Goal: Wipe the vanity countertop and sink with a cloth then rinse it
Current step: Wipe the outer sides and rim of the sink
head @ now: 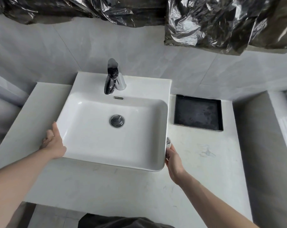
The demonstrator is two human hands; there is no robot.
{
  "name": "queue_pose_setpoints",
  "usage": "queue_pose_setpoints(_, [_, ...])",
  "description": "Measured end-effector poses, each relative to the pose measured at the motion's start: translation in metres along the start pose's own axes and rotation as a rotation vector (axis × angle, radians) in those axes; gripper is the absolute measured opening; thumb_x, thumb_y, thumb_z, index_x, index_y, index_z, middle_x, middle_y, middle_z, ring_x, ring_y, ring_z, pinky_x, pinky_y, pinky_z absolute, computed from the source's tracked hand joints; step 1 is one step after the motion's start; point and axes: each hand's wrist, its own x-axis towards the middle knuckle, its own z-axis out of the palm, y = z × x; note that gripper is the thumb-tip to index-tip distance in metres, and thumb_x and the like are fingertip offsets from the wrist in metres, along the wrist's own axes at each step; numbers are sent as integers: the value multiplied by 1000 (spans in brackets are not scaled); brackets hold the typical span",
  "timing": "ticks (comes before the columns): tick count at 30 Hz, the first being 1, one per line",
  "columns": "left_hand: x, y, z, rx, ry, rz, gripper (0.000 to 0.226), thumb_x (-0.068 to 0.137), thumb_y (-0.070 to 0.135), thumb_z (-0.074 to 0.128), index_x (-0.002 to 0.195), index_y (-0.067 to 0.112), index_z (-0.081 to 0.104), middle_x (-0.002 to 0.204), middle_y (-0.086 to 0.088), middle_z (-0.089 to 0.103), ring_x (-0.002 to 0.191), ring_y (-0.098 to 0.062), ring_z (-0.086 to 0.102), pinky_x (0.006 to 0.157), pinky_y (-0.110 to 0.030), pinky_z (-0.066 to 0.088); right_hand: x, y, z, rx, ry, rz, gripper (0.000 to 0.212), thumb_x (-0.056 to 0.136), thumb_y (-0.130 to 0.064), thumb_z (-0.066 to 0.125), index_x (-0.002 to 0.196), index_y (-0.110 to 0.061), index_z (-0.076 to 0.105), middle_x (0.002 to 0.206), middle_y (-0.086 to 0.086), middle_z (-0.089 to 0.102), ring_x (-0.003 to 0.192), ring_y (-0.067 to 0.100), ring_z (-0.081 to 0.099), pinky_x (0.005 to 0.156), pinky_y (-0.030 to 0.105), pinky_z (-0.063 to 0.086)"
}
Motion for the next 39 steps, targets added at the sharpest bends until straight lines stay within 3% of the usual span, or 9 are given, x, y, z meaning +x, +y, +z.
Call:
queue_pose_setpoints(3, [3,-2,2,-4,-1,5,114,85,14,62,154,20,-29,151,-14,14,124,-48,43,105,-49,42,23,-30,6,-15,57,-2,44,107,-24,34,145,-34,54,113,-14,68,123,8,58,102,34,43])
queue_pose_setpoints(7, [5,-4,4,-4,10,8,114,86,14,62,154,21,-29,150,-14,16,123,-48,42,104,-49,41,58,-71,12,58,74,-11,46,114,-31,25,82,-20,56,53,-14,52,49,0,50,61,21,44])
queue_pose_setpoints(14, [6,-5,6,-7,28,20,112,85,13,60,154,21,-28,147,-14,17,120,-46,46,103,-48,42,82,-93,7,7,36,-144,39,112,-34,25,102,-22,61,62,-13,62,56,3,58,50,16,47])
queue_pose_setpoints(18, [4,-5,5,-14,33,29,112,85,13,60,154,19,-28,146,-14,18,119,-44,47,101,-46,43,57,-64,7,16,35,-29,38,107,-40,35,108,-21,68,72,-4,43,70,11,40,68,25,39])
queue_pose_setpoints(22, [2,-5,3,-16,30,43,112,85,14,60,154,17,-28,147,-15,16,120,-44,47,104,-45,42,20,-17,4,72,-2,-31,59,92,-9,34,119,-48,68,103,-5,55,92,16,39,74,31,36])
queue_pose_setpoints(26, [0,-4,0,-24,19,44,111,86,15,59,154,17,-28,150,-15,13,124,-44,44,105,-45,41,-12,13,6,37,85,40,67,86,-2,31,131,-41,63,100,-5,63,81,15,45,81,29,40])
queue_pose_setpoints(30, [-3,-4,-2,-33,27,52,109,86,14,59,156,16,-24,150,-15,15,125,-43,44,104,-44,41,-28,21,18,4,252,25,46,87,-8,39,122,-12,68,87,-5,53,77,19,41,81,31,38])
queue_pose_setpoints(34, [-5,-6,-4,-33,21,72,107,87,15,59,156,16,-23,148,-13,17,121,-40,47,99,-43,42,-21,-14,36,-40,437,-97,35,96,-11,44,92,-26,75,78,-14,69,73,10,57,74,28,47])
queue_pose_setpoints(39, [-1,-11,-2,-75,21,104,111,83,12,58,154,15,-27,139,-11,21,118,-38,47,98,-41,45,35,-77,48,-243,481,-268,29,100,-29,44,107,-35,72,90,-13,73,87,17,66,81,30,50])
